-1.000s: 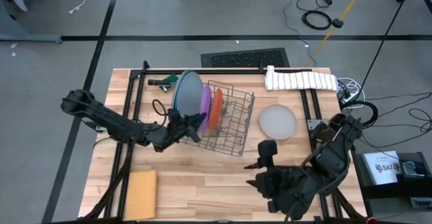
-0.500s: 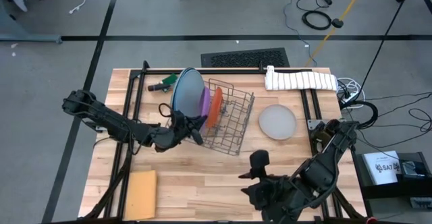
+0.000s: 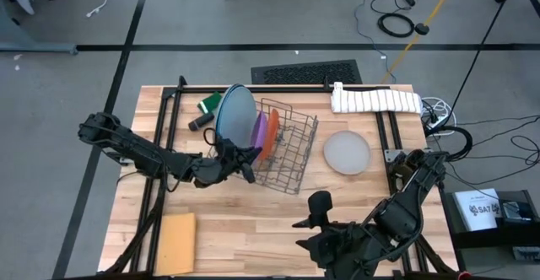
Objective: Sort dishes
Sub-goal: Put the purple plate into the green dish rack
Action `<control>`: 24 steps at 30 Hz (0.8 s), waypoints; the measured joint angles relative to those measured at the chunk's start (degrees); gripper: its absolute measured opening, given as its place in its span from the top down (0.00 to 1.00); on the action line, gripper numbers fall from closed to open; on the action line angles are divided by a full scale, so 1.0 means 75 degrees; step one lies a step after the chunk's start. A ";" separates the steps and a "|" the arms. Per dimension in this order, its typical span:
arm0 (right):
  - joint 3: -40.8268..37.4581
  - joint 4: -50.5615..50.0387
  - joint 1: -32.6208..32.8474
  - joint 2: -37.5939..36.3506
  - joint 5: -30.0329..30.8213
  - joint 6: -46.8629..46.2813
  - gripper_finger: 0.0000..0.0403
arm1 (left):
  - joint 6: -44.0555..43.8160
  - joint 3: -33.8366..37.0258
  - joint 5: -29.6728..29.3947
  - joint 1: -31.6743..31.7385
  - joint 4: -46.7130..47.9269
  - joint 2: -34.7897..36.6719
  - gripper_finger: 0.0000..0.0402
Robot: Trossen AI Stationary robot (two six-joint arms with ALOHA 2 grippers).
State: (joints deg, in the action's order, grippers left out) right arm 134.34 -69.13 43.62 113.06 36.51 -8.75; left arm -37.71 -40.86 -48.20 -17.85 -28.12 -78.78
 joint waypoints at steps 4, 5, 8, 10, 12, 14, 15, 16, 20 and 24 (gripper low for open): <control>0.0000 0.0156 0.0000 0.0000 -0.0003 0.0117 0.55 | -0.0015 0.0000 0.0034 0.0105 0.0040 0.0000 1.00; 0.0000 0.0170 0.0000 0.0000 -0.0003 0.0119 0.55 | -0.0014 0.0000 0.0055 0.0137 0.0070 0.0000 1.00; 0.0000 0.0170 0.0000 0.0000 -0.0003 0.0119 0.55 | -0.0174 0.0000 0.0259 0.0305 0.0194 0.0000 1.00; 0.0000 0.0170 0.0000 0.0000 -0.0003 0.0119 0.55 | -0.0336 0.0000 0.0413 0.0437 0.0299 0.0000 1.00; 0.0000 0.0170 0.0000 0.0000 -0.0003 0.0119 0.55 | -0.0342 0.0000 0.0574 0.0531 0.0309 0.0000 1.00; 0.0000 0.0170 0.0000 0.0000 -0.0003 0.0119 0.55 | -0.0346 0.0000 0.0643 0.0567 0.0306 0.0000 0.99; 0.0000 0.0170 0.0000 0.0000 -0.0006 0.0119 0.55 | -0.0360 0.0000 0.0657 0.0584 0.0306 0.0000 0.99; 0.0000 0.0172 0.0000 0.0000 -0.0006 0.0119 0.55 | -0.0355 0.0000 0.0666 0.0593 0.0306 0.0000 0.98; 0.0000 0.0170 0.0000 0.0000 -0.0009 0.0108 0.55 | -0.0330 0.0000 0.0666 0.0593 0.0306 0.0000 0.91; 0.0000 0.0170 0.0000 0.0000 -0.0025 0.0077 0.55 | -0.0336 0.0000 0.0688 0.0592 0.0286 0.0000 0.86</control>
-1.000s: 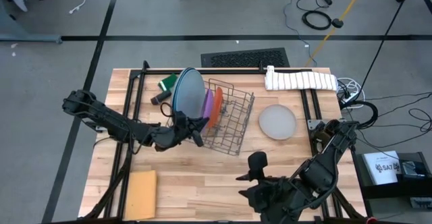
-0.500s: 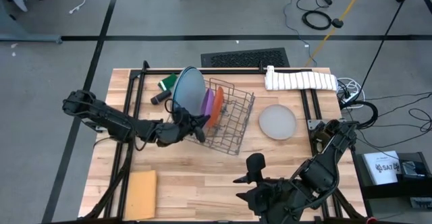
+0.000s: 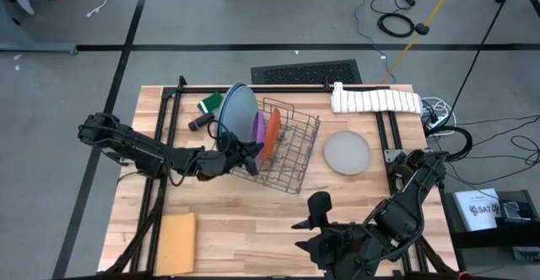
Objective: Sort dishes
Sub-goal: Put the purple plate into the green dish rack
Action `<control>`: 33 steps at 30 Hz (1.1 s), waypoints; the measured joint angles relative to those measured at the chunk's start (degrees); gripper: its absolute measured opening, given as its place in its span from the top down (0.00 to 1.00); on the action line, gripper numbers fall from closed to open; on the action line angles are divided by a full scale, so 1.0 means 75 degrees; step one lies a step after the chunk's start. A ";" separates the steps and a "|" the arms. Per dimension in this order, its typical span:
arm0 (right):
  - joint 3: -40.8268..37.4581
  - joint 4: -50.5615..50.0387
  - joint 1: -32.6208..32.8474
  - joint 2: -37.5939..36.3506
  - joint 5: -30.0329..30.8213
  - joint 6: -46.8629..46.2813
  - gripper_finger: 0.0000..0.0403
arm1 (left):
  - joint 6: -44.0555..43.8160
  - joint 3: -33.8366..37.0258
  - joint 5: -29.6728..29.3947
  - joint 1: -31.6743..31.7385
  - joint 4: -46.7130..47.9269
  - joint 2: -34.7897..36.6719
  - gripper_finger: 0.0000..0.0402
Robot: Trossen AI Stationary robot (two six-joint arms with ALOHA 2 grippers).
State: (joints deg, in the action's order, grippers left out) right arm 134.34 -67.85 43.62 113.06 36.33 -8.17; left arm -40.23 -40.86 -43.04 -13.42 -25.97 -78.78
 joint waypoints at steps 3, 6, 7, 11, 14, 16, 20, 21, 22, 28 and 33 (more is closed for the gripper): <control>0.0000 0.0000 0.0000 0.0000 -0.0010 -0.0013 0.55 | 0.0000 0.0000 0.0002 -0.0002 -0.0039 0.0000 0.82; 0.0000 0.0003 0.0000 0.0000 -0.0010 -0.0016 0.55 | 0.0006 -0.0002 0.0002 -0.0012 -0.0068 0.0002 0.79; 0.0000 0.0013 0.0000 0.0000 -0.0012 -0.0016 0.55 | 0.0008 -0.0003 0.0002 -0.0013 -0.0068 0.0014 0.79; 0.0000 0.0052 0.0000 0.0000 -0.0019 -0.0016 0.55 | 0.0216 -0.0006 0.0005 -0.0013 -0.0080 0.0167 0.78; 0.0000 0.0052 0.0000 0.0000 -0.0022 -0.0016 0.55 | 0.0268 -0.0006 0.0024 -0.0013 -0.0084 0.0328 0.78; 0.0000 0.0052 0.0000 0.0000 -0.0022 -0.0016 0.55 | 0.0411 -0.0009 0.0028 -0.0013 -0.0085 0.0442 0.78; 0.0000 0.0055 0.0000 0.0000 -0.0022 -0.0019 0.55 | 0.0816 -0.0012 0.0028 -0.0016 -0.0057 0.0625 0.78; 0.0000 0.0052 0.0000 0.0002 -0.0022 -0.0019 0.55 | 0.0842 -0.0012 0.0029 -0.0025 -0.0055 0.0657 0.78; 0.0000 0.0053 0.0000 0.0005 -0.0022 -0.0021 0.55 | 0.0848 -0.0012 0.0039 -0.0025 -0.0057 0.0700 0.78; 0.0002 0.0050 0.0000 0.0084 -0.0042 -0.0075 0.55 | 0.1060 -0.0015 0.0121 -0.0022 -0.0059 0.0827 0.78; 0.0000 0.0052 0.0000 0.0085 -0.0048 -0.0078 0.55 | 0.1077 -0.0020 0.0237 0.0008 0.0197 0.0831 0.78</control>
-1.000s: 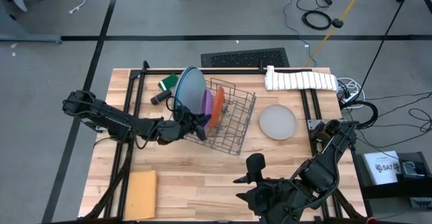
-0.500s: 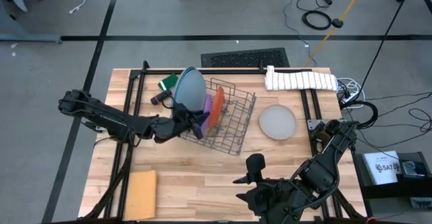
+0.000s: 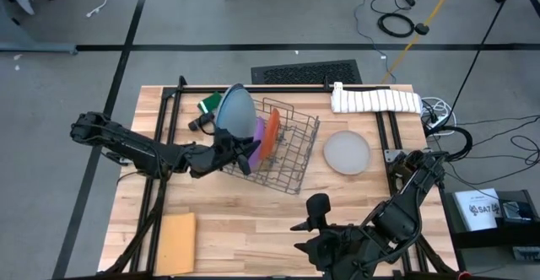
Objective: Sort dishes
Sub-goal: Put the purple plate into the green dish rack
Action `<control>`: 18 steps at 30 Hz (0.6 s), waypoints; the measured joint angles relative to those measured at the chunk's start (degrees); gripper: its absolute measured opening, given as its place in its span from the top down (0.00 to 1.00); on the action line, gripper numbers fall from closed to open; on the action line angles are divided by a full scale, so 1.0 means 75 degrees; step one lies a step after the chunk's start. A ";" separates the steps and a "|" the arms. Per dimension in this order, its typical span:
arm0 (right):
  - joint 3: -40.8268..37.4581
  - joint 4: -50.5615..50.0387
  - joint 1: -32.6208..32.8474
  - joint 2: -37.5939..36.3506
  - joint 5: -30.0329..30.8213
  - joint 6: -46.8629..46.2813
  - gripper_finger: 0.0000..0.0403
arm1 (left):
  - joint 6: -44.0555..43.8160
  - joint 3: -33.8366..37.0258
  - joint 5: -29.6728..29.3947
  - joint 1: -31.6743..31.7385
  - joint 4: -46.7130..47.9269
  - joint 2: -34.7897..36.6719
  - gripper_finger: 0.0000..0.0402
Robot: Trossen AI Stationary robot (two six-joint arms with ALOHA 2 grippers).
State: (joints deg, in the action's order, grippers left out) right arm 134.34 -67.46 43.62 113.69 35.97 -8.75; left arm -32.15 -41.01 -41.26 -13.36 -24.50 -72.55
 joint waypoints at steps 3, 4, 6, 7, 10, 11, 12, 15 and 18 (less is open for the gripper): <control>0.0001 0.0000 -0.0003 0.0003 0.0000 0.0000 0.55 | -0.0062 0.0000 0.0060 0.0064 0.0334 0.0000 0.78; 0.0003 0.0000 -0.0003 0.0003 0.0000 0.0000 0.55 | -0.0062 0.0000 0.0079 0.0075 0.0389 0.0000 0.78; 0.0000 0.0004 -0.0002 0.0003 0.0000 0.0000 0.55 | -0.0059 0.0000 0.0082 0.0073 0.0400 0.0000 0.78; 0.0003 0.0003 -0.0002 0.0003 0.0000 0.0000 0.55 | -0.0044 0.0000 0.0085 0.0072 0.0401 0.0000 0.78; 0.0001 0.0004 -0.0003 0.0003 -0.0003 0.0000 0.55 | 0.0037 0.0000 0.0219 0.0077 0.0402 0.0000 0.77; 0.0003 0.0006 -0.0002 0.0003 -0.0002 0.0000 0.55 | 0.0090 0.0000 0.0285 0.0081 0.0400 0.0000 0.77; 0.0003 0.0006 -0.0003 0.0003 -0.0002 0.0000 0.55 | 0.0136 0.0000 0.0310 0.0081 0.0406 0.0000 0.75; 0.0000 0.0006 -0.0003 0.0003 -0.0003 0.0000 0.55 | 0.0133 0.0000 0.0353 0.0081 0.0426 0.0000 0.68; 0.0003 0.0009 -0.0003 0.0003 -0.0003 -0.0006 0.55 | 0.0091 0.0000 0.0309 0.0081 0.0426 0.0000 0.58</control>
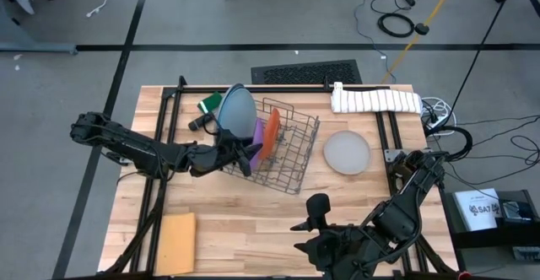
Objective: Sort dishes
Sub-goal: Put the purple plate into the green dish rack
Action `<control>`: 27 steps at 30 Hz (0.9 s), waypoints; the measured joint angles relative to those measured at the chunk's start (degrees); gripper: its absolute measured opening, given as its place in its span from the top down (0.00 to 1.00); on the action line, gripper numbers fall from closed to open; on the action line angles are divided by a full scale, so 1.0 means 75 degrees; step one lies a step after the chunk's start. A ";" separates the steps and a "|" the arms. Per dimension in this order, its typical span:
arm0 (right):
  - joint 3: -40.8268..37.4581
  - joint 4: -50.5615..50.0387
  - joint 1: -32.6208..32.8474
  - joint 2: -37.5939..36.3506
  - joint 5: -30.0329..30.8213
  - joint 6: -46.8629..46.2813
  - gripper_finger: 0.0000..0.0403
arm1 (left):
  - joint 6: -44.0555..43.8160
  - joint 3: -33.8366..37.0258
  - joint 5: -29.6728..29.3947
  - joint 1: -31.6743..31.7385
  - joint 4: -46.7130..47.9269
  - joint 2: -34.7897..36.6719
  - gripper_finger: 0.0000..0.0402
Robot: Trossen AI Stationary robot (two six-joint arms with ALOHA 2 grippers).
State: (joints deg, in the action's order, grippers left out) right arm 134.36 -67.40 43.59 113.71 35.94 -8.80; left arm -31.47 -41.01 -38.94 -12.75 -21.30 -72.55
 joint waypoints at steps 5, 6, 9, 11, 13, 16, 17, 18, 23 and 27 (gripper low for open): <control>0.0000 0.0023 0.0003 0.0000 0.0000 -0.0042 0.55 | -0.0136 0.0000 -0.0049 0.0000 0.0019 0.0000 0.44; -0.0002 0.0023 0.0002 0.0000 0.0000 -0.0060 0.55 | -0.0138 0.0000 -0.0055 0.0000 0.0052 0.0000 0.42; 0.0000 0.0023 0.0000 0.0000 0.0000 -0.0073 0.55 | -0.0143 0.0000 -0.0072 -0.0003 0.0178 0.0000 0.40; 0.0000 0.0023 0.0003 0.0000 0.0000 -0.0076 0.55 | -0.0156 0.0000 -0.0074 -0.0003 0.0175 0.0000 0.40; -0.0003 0.0028 0.0002 0.0000 0.0003 -0.0090 0.55 | -0.0156 0.0000 -0.0100 -0.0003 0.0172 0.0000 0.40; -0.0003 0.0055 -0.0024 0.0006 0.0111 -0.0197 0.55 | -0.0156 0.0000 -0.0115 -0.0003 0.0068 0.0000 0.40; 0.0000 0.0071 -0.0066 0.0048 0.0257 -0.0219 0.55 | -0.0157 0.0000 -0.0124 -0.0003 0.0009 0.0000 0.40; 0.0000 0.0090 -0.0118 0.0086 0.0447 -0.0234 0.55 | -0.0158 0.0000 -0.0125 -0.0003 -0.0042 0.0000 0.40; 0.0000 0.0079 -0.0556 0.0549 0.0572 -0.0064 0.55 | -0.0156 0.0000 -0.0116 -0.0003 -0.0131 0.0000 0.40; 0.0000 0.0044 -0.0867 0.0931 0.0575 0.0212 0.55 | -0.0154 0.0000 -0.0104 -0.0003 -0.0097 0.0000 0.40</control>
State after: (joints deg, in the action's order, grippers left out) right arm 134.37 -67.07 37.09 120.69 40.26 -7.21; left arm -32.62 -41.01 -39.73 -12.78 -22.03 -72.55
